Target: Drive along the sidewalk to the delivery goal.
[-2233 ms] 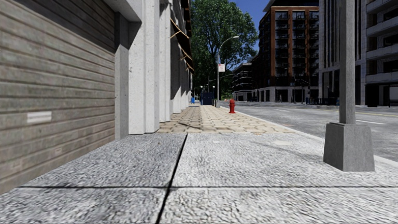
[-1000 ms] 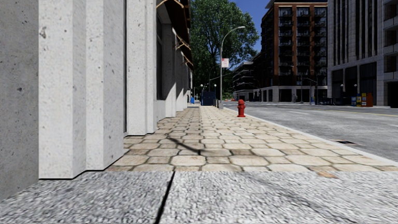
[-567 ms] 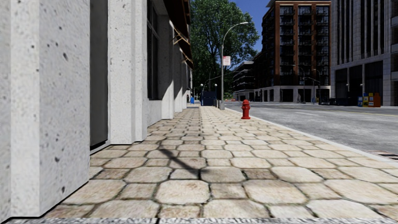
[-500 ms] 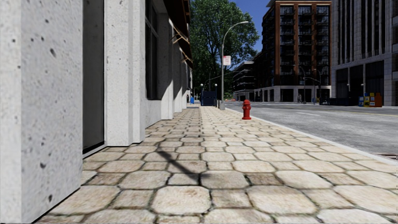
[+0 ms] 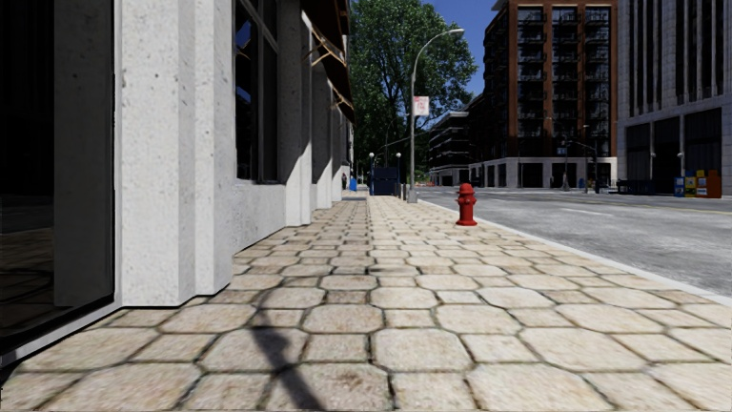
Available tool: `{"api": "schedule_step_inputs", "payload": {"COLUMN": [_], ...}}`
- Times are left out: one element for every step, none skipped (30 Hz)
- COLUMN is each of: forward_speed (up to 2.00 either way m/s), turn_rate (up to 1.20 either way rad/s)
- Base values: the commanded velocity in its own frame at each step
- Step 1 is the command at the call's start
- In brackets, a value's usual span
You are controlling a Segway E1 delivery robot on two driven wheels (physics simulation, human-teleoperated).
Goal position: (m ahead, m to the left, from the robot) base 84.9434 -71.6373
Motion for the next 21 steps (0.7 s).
{"api": "schedule_step_inputs", "payload": {"forward_speed": [2.0, 2.0, 2.0, 2.0, 2.0, 2.0, 2.0, 2.0, 2.0, 2.0, 2.0, 2.0, 2.0, 2.0, 2.0, 2.0, 2.0, 2.0, 2.0, 2.0, 2.0], "turn_rate": [0.0, 0.0, 0.0, 0.0, 0.0, 0.0, 0.0, 0.0, 0.0, 0.0, 0.0, 0.0, 0.0, 0.0, 0.0, 0.0, 0.0, 0.0, 0.0, 0.0, 0.0]}}
